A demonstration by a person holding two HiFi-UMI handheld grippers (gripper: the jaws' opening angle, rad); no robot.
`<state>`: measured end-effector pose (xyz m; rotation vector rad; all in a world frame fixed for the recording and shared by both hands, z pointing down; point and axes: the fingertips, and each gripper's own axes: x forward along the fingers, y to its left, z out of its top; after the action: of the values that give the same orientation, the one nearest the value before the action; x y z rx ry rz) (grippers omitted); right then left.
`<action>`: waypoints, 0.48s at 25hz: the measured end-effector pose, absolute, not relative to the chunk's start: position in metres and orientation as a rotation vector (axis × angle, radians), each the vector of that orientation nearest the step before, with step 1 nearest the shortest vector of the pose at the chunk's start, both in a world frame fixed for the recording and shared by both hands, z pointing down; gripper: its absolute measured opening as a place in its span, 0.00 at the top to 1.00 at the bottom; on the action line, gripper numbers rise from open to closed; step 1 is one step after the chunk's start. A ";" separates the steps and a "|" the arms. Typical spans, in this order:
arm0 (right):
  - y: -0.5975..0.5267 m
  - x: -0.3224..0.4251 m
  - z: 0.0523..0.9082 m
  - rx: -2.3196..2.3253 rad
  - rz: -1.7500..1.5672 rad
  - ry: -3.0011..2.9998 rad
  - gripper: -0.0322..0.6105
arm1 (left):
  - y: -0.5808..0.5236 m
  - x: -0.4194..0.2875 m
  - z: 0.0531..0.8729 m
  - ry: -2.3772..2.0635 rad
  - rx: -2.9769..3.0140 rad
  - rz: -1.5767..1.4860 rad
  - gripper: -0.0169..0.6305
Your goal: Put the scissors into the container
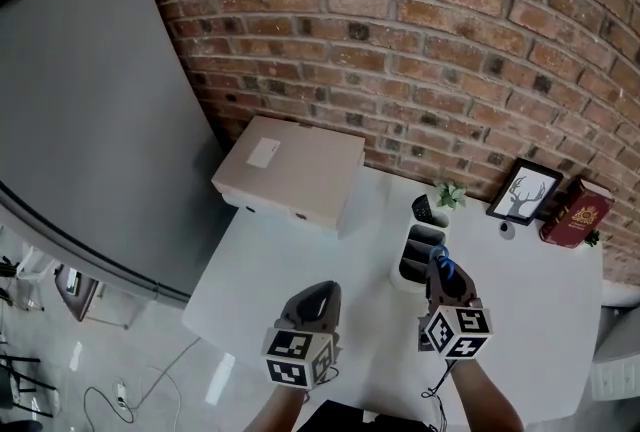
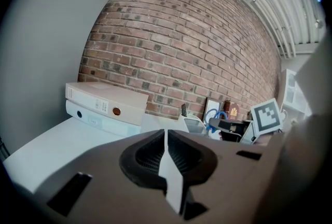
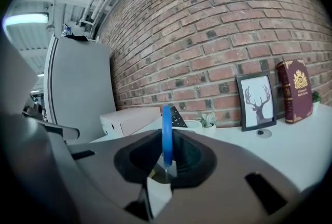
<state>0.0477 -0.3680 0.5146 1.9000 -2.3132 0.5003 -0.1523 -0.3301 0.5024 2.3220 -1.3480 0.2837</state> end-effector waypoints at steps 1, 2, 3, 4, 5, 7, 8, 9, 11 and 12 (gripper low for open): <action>-0.368 0.047 0.517 1.893 0.499 -2.308 0.87 | -0.330 -0.153 0.502 -1.351 2.322 0.283 0.94; -0.368 0.046 0.519 1.887 0.497 -2.304 0.87 | -0.330 -0.153 0.501 -1.354 2.322 0.282 0.94; -0.368 0.046 0.520 1.882 0.496 -2.299 0.87 | -0.330 -0.152 0.501 -1.356 2.322 0.281 0.94; -0.367 0.046 0.522 1.878 0.497 -2.296 0.87 | -0.330 -0.152 0.500 -1.358 2.322 0.280 0.94; -0.367 0.046 0.523 1.875 0.500 -2.295 0.87 | -0.330 -0.152 0.500 -1.361 2.323 0.280 0.94; -0.365 0.046 0.527 1.868 0.510 -2.295 0.87 | -0.329 -0.153 0.499 -1.367 2.321 0.280 0.94; -0.365 0.046 0.529 1.864 0.514 -2.292 0.87 | -0.329 -0.153 0.498 -1.370 2.319 0.279 0.94; -0.364 0.047 0.531 1.858 0.517 -2.287 0.87 | -0.328 -0.153 0.498 -1.374 2.318 0.277 0.94; -0.362 0.047 0.535 1.847 0.518 -2.276 0.87 | -0.327 -0.154 0.497 -1.380 2.317 0.275 0.94; -0.361 0.047 0.537 1.842 0.518 -2.270 0.87 | -0.327 -0.154 0.496 -1.384 2.316 0.274 0.94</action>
<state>0.0465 -0.3614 0.5365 1.8422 -2.2699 0.5182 -0.1542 -0.3265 0.4961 2.3158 -1.3842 0.2741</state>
